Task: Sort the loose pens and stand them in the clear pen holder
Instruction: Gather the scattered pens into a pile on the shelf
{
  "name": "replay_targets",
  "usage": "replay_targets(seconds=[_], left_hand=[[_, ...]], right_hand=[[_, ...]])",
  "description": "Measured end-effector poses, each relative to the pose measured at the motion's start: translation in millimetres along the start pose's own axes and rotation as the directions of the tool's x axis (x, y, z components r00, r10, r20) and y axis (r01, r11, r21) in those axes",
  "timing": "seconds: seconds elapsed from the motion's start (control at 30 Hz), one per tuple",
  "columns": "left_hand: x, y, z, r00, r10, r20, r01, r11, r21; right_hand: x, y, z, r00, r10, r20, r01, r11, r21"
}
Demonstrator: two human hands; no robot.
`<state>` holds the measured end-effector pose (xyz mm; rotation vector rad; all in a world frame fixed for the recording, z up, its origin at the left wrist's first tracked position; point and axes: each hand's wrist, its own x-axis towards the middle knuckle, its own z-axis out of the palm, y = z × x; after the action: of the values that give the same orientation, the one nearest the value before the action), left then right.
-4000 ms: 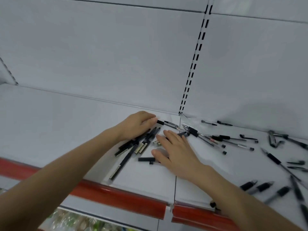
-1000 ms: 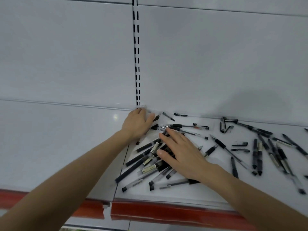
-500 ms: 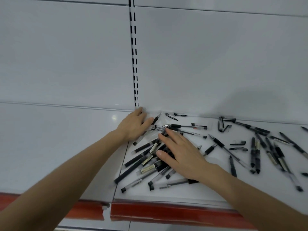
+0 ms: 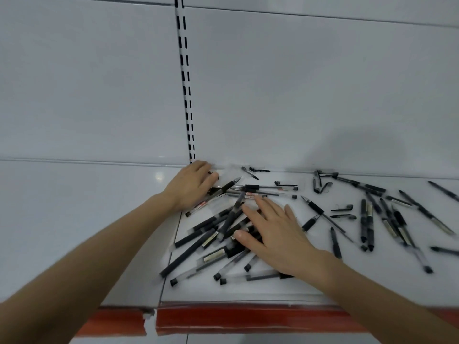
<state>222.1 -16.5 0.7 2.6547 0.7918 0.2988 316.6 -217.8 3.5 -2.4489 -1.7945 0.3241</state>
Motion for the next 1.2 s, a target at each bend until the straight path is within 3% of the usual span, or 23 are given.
replay_targets(seconds=[0.13,0.3,0.4,0.57,0.67,0.77,0.9,0.97,1.03,1.2], left_hand=[[3,12,7,0.997,0.075,0.026,-0.074,0.996,-0.043],[-5,18,7,0.991,0.132,0.036,-0.125,0.981,-0.146],[-24,6,-2,0.989,0.132,0.068,-0.124,0.986,-0.114],[-64,14,-5,0.912,0.185,0.366,-0.190,0.981,-0.023],[-69,32,7,0.906,0.232,0.355,-0.264,0.963,0.044],[-64,48,24,0.918,0.269,0.291,-0.311,0.944,0.109],[-52,66,35,0.931,0.321,0.171,-0.332,0.942,0.040],[-55,64,29,0.940,0.286,0.185,-0.287,0.958,-0.026],[-65,57,22,0.934,0.273,0.231,-0.287,0.958,0.026],[-74,64,25,0.915,0.266,0.304,-0.318,0.938,0.138]], right_hand=[[3,4,2,0.997,0.071,0.029,-0.070,0.997,-0.017],[6,5,-1,0.998,0.012,-0.065,-0.006,0.996,0.090],[-17,20,-10,0.994,0.048,-0.102,-0.033,0.989,0.147],[-62,45,-8,0.991,0.083,0.106,-0.095,0.990,0.108],[-60,44,-3,0.991,0.072,0.113,-0.079,0.995,0.057],[-43,35,2,0.995,0.099,0.032,-0.097,0.995,-0.037],[-21,28,-1,0.979,0.180,-0.096,-0.185,0.981,-0.050],[-27,31,-7,0.959,0.220,-0.178,-0.219,0.975,0.026],[-45,41,-12,0.926,0.309,-0.217,-0.291,0.950,0.112],[-80,74,-5,0.806,0.583,-0.103,-0.570,0.811,0.131]])
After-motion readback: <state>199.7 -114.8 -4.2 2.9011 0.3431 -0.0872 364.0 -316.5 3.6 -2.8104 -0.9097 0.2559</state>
